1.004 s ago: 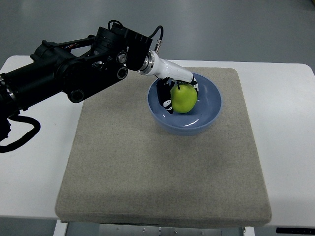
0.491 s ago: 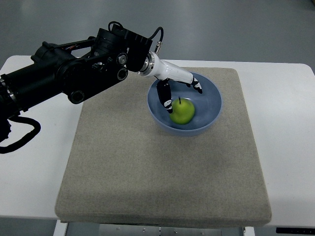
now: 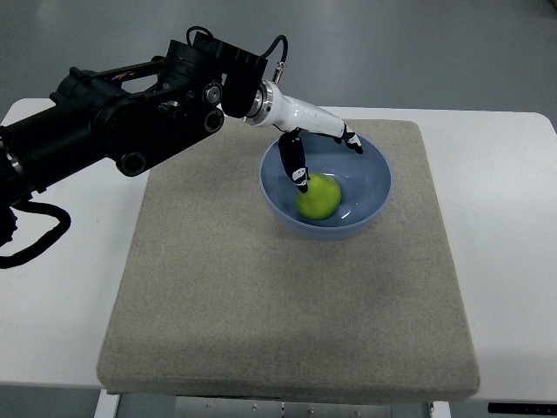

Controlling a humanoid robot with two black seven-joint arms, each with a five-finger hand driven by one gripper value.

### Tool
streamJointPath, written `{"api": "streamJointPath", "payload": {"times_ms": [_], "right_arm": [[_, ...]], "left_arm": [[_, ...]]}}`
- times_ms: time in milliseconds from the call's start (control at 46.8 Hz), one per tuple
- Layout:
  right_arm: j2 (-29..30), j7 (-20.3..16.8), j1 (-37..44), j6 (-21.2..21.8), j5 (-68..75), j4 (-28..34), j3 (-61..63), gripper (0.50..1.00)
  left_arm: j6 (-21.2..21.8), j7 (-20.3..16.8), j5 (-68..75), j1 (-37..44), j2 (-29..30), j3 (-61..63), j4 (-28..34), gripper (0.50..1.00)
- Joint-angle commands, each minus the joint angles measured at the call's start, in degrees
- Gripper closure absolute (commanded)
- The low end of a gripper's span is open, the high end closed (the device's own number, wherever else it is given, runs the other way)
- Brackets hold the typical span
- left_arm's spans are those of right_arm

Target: Place pear in bowl with left hand

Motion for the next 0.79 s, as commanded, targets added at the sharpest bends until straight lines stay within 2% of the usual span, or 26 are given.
{"api": "streamJointPath", "payload": {"times_ms": [0, 150, 256, 406, 598, 769], "right_arm": [[0.0, 0.0, 0.0, 0.0, -0.01, 0.0, 0.0, 0.574], [0.0, 0.0, 0.0, 0.0, -0.01, 0.0, 0.0, 0.574], [0.0, 0.0, 0.0, 0.0, -0.01, 0.0, 0.0, 0.574], [0.0, 0.0, 0.0, 0.0, -0.01, 0.0, 0.0, 0.574], [0.0, 0.0, 0.0, 0.0, -0.01, 0.0, 0.0, 0.576], [0.0, 0.0, 0.0, 0.0, 0.08, 0.0, 0.0, 0.574]], "left_arm": [[0.0, 0.01, -0.26, 0.27, 0.28, -2.82, 0.1, 0.51], [0.28, 0.01, -2.54, 2.37, 1.77, -10.81, 0.71, 0.508], [3.53, -0.08, -7.45, 5.1, 2.83, -13.02, 0.71, 0.506], [7.31, -0.08, -22.21, 7.03, 5.73, -13.2, 0.89, 0.506], [7.4, -0.08, -46.12, 9.58, 8.1, -13.02, 3.96, 0.506], [7.58, -0.08, -55.01, 11.87, 10.57, -13.46, 4.14, 0.506]]}}
